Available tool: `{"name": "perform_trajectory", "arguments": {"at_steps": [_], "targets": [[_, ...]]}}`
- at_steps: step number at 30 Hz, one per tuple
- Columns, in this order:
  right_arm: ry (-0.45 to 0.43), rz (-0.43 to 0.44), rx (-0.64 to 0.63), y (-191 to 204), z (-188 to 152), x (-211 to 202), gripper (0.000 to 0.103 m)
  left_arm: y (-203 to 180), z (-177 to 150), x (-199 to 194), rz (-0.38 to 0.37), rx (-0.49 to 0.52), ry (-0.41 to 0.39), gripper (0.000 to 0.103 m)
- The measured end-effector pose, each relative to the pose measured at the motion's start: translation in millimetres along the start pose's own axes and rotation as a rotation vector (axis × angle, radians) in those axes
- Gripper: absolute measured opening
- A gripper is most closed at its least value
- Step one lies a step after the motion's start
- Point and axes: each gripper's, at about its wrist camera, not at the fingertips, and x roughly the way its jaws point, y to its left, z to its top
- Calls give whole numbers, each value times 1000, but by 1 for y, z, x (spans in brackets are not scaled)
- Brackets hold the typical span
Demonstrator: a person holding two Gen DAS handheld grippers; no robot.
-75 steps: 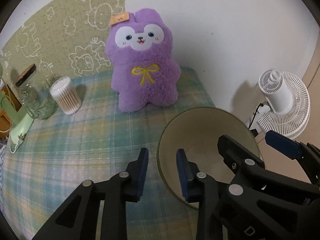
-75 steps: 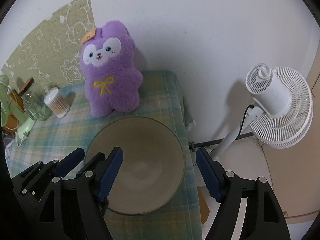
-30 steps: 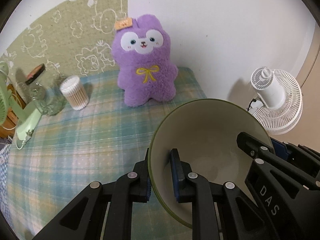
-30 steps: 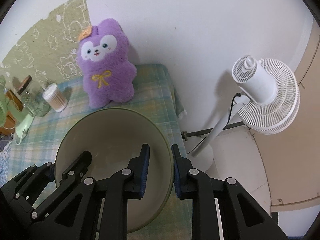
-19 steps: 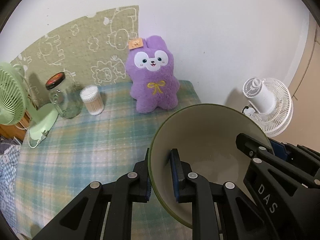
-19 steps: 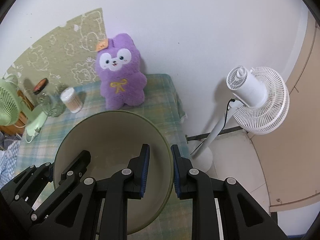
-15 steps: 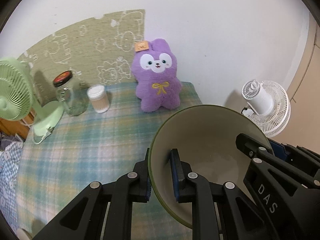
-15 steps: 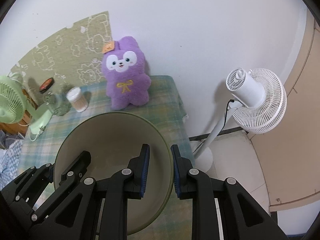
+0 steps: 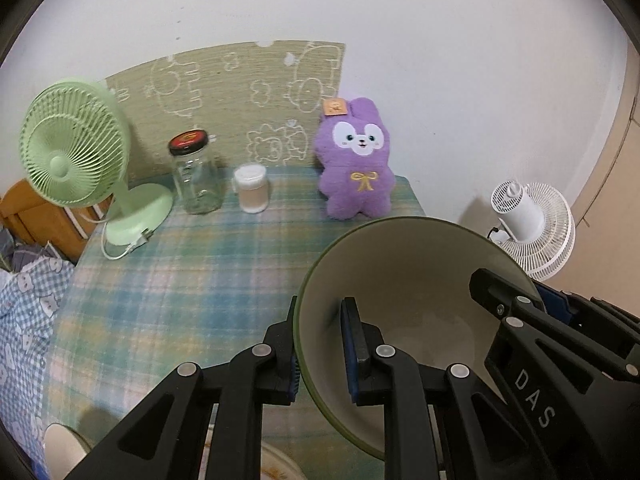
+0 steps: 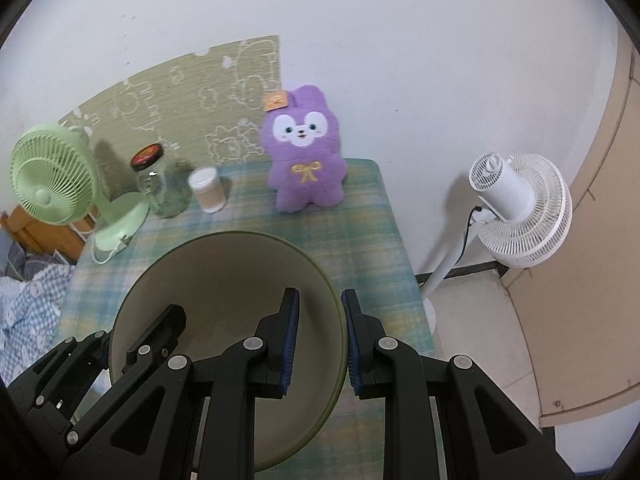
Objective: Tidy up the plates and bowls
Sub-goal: 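Lift the cream bowl with both grippers and carry it toward the plates, then carry the cream bowl with both grippers beside the plate stack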
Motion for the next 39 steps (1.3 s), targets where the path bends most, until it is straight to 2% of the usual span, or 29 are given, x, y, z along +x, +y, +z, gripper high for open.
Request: {"name": "perform_trajectory", "arguments": {"at_steps": [10,22,39], "targets": [[-14,-13,-15,75,-20,-24,25,69,-15,-30,-8,-13,0,14],[-5,2,-2,155,-46,-44,25,143,-35,-60,17,14,0,14],[11,-11,-7,222,-87,-62,25,211,-69,-87,2,4,15,14]]}}
